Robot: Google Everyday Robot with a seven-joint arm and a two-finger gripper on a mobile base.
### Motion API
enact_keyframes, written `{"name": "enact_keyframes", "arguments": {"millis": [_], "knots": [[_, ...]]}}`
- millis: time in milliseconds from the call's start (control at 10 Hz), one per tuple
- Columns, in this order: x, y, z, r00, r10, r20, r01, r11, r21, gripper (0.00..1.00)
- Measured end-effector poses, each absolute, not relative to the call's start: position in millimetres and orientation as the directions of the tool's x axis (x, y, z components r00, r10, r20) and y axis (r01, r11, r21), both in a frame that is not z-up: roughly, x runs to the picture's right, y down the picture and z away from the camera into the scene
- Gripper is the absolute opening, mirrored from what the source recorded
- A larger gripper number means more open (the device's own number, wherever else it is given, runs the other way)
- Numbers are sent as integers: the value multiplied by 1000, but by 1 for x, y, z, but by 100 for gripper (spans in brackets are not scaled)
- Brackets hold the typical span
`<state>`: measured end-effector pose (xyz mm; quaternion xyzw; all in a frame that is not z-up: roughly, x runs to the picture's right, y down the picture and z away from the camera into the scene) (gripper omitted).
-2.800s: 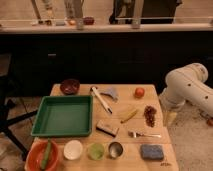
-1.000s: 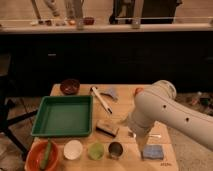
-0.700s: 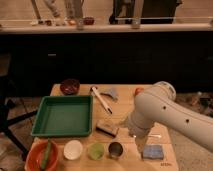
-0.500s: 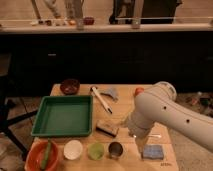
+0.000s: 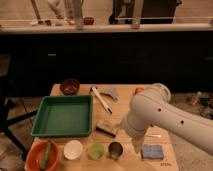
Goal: Place pepper in tray
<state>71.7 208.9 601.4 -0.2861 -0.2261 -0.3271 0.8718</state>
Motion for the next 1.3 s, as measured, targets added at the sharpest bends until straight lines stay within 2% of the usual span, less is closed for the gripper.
{"name": "enact_keyframes", "arguments": {"millis": [600, 1300], "knots": [[-61, 238, 595, 454, -537, 711, 850, 500, -165, 80], [-158, 283, 574, 246, -608, 755, 921, 390, 15, 80]]}}
